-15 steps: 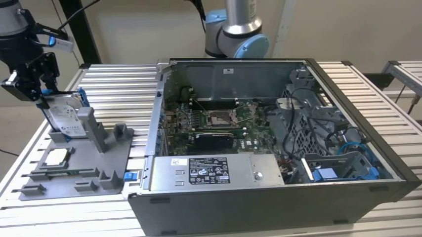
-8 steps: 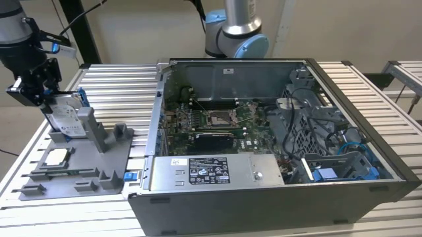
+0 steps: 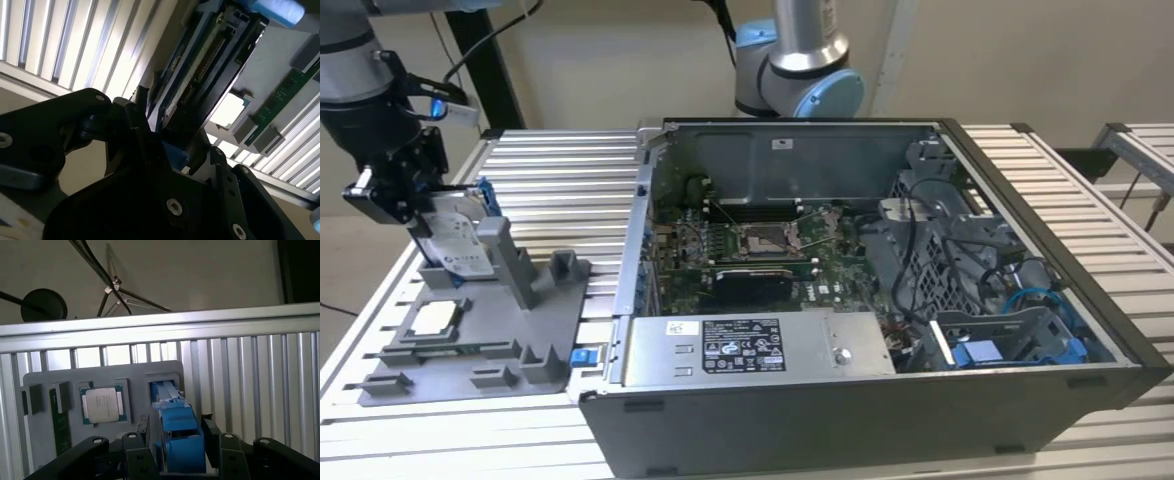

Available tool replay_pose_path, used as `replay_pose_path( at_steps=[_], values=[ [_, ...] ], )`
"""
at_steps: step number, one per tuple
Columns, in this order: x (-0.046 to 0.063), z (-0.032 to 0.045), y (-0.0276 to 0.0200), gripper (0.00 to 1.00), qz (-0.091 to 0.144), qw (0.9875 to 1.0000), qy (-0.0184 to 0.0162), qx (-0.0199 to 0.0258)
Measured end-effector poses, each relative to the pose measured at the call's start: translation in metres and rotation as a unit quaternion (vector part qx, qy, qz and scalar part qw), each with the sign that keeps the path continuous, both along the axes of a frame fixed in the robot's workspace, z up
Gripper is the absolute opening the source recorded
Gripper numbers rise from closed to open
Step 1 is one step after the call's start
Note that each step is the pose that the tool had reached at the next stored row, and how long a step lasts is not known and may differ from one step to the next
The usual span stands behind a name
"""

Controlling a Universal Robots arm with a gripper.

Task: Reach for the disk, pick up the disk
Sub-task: 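Pick up the disk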

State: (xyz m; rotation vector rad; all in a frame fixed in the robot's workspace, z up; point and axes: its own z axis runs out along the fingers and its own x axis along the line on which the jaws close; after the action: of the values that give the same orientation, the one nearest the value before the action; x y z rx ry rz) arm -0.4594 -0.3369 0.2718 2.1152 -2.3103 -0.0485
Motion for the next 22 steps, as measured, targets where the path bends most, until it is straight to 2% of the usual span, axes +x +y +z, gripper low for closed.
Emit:
replay_pose_path(
  at_steps=[4, 10, 22],
  values=[
    [0.0, -0.0039, 0.0, 1.0, 0.003, 1.0, -0.0001, 0.0008],
    [0.0, -0.0066, 0.0, 1.0, 0.006, 1.0, -0.0011, 0.0047],
    [0.0, -0.0124, -0.0001, 1.0, 0.01, 0.9999, -0.0018, 0.0048]
  ],
)
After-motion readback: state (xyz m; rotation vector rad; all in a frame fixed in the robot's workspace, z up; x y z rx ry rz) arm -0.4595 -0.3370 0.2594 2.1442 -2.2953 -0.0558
